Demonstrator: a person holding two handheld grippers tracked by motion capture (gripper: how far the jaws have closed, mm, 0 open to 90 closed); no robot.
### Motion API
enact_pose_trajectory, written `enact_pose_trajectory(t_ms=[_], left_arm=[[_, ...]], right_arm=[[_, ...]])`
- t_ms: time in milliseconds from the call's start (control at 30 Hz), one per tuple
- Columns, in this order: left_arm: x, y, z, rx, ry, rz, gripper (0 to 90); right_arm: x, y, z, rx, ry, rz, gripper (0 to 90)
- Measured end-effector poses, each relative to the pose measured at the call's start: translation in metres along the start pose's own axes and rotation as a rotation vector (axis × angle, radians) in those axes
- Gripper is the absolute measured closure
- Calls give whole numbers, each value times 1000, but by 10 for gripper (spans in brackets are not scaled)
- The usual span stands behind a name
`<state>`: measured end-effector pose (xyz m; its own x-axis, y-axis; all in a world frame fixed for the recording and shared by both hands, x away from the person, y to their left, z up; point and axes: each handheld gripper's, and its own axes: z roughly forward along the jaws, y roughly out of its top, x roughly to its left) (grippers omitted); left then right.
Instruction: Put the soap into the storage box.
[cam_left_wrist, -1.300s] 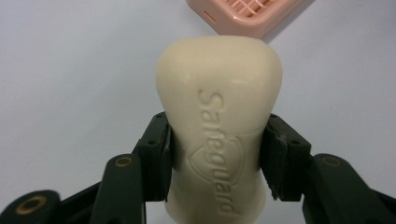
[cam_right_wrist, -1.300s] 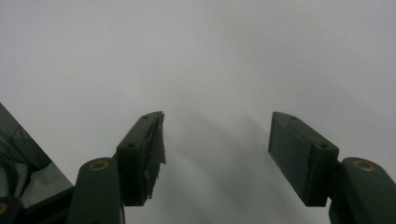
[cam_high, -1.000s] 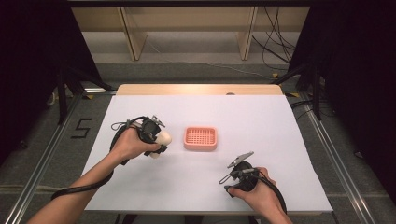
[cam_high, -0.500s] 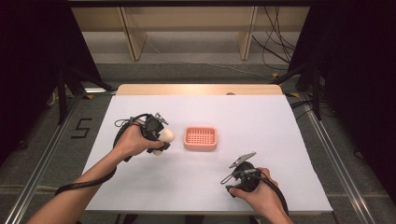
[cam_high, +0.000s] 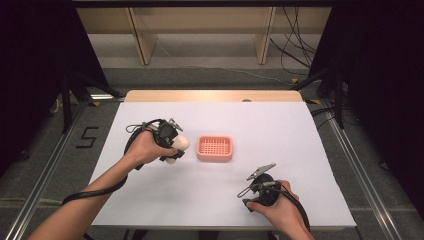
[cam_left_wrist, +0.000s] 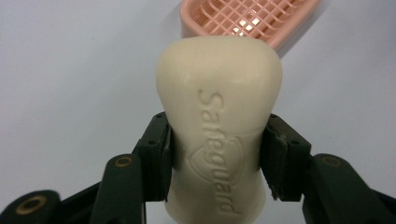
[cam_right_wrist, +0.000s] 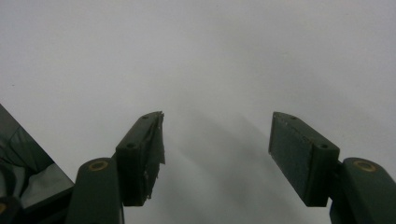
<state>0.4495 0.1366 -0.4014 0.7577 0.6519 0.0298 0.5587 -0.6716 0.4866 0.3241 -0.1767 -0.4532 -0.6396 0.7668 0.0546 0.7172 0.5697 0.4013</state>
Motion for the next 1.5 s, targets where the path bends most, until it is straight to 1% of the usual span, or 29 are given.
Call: enact_pose_trajectory(t_ms=[33, 67, 167, 200, 367, 433, 467, 500, 533, 567, 633, 667, 700, 733, 800, 867, 933, 1033, 1100, 1133, 1167, 1200, 1300, 1367, 1400, 1433, 1500], left_arm=[[-1, 1, 1, -2, -1, -5, 492], [0, 1, 0, 4, 1, 3, 492], [-1, 3, 2, 0, 0, 6, 492], [-1, 4, 2, 6, -3, 14, 492], [-2, 8, 3, -1, -5, 16, 492], [-2, 10, 4, -7, -5, 23, 492], [-2, 11, 4, -1, -6, 32, 492], [-2, 11, 5, -2, -5, 30, 492], [-2, 12, 5, 0, -8, 34, 492], [-2, 13, 5, 1, -7, 36, 492], [-3, 14, 6, -1, -7, 33, 492], [-2, 14, 6, 1, -6, 45, 492], [-2, 15, 6, 1, -6, 42, 492], [-3, 15, 7, -4, -6, 42, 492], [-3, 16, 7, -3, -9, 50, 492], [-3, 17, 8, -9, -9, 46, 492], [-3, 19, 7, -4, -9, 57, 492], [-3, 20, 9, -10, -12, 51, 492], [-3, 21, 9, -5, -9, 63, 492], [-3, 22, 9, -11, -9, 55, 492], [-3, 22, 9, 0, -11, 64, 492], [-3, 23, 10, -10, -11, 57, 492], [-3, 25, 10, -10, -11, 68, 492], [-4, 26, 10, -12, -9, 67, 492], [-3, 27, 10, -3, -10, 79, 492], [-4, 28, 11, -13, -10, 73, 492], [-4, 29, 10, -2, -9, 90, 492]], right_arm=[[0, 0, 0, 0, 0, 1, 362], [0, 0, 0, 1, 1, 2, 362], [0, -1, 0, 1, 1, 2, 362], [-1, -1, 1, -1, -1, 0, 362], [-1, -1, 0, -2, -4, -7, 362], [-2, -2, 0, -2, 0, -8, 362], [-2, -2, 0, -3, -10, -9, 362], [-2, -2, 0, -3, -12, -10, 362], [-2, -2, 0, -3, -11, -9, 362], [-1, -2, 0, 0, -11, 5, 362], [-1, -3, 0, -2, -5, 6, 362], [-1, -3, 0, -2, 3, 11, 362], [-2, -3, 0, -5, -1, 0, 362], [-2, -3, -1, -4, -3, 9, 362], [-2, -3, -1, -4, -4, 9, 362], [-2, -4, -1, -5, -4, 6, 362], [-2, -4, -1, -4, -7, 10, 362], [-2, -4, -1, -1, -4, 10, 362], [-2, -5, -1, -3, -7, 10, 362], [-2, -5, -1, -4, -7, 10, 362], [-2, -5, -2, -5, -8, 11, 362], [-2, -5, -2, -5, -7, 11, 362], [-2, -5, -2, -5, -9, 18, 362], [-2, -6, -2, -3, -8, 19, 362], [-2, -6, -2, -4, -8, 17, 362], [-2, -6, -2, -4, -7, 16, 362], [-2, -6, -3, -6, -7, 17, 362]])
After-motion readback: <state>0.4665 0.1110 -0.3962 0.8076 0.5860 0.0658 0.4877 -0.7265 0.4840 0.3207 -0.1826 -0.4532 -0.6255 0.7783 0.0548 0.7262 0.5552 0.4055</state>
